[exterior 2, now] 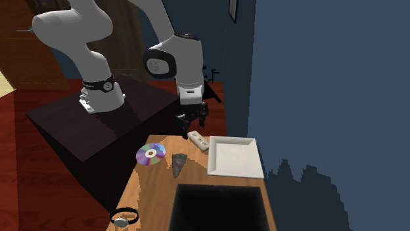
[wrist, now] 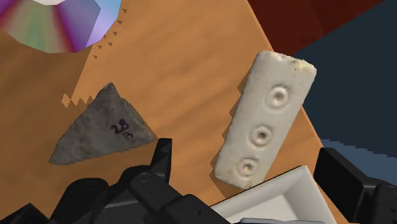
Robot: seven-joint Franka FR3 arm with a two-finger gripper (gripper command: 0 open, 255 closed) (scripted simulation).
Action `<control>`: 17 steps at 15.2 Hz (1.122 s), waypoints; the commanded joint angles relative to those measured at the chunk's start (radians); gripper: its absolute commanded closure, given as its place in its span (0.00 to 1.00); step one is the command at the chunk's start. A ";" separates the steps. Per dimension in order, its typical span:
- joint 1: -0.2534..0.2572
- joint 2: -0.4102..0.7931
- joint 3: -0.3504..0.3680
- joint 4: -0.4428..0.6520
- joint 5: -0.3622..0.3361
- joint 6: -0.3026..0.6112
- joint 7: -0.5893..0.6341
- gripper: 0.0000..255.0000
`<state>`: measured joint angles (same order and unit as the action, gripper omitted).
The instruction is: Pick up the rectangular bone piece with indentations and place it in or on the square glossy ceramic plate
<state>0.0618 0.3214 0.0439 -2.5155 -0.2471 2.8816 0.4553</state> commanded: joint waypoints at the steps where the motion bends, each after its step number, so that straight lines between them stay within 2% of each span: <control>1: 0.012 0.054 -0.015 0.021 -0.016 0.037 0.015 0.00; 8: 0.041 0.163 -0.052 0.059 -0.041 0.109 0.039 0.00; 15: 0.041 0.163 -0.052 0.059 -0.040 0.109 0.038 0.00; 16: 0.041 0.163 -0.052 0.059 -0.040 0.109 0.038 1.00; 17: 0.041 0.162 -0.052 0.059 -0.040 0.109 0.038 1.00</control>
<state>0.1027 0.4794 -0.0082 -2.4567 -0.2874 2.9904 0.4939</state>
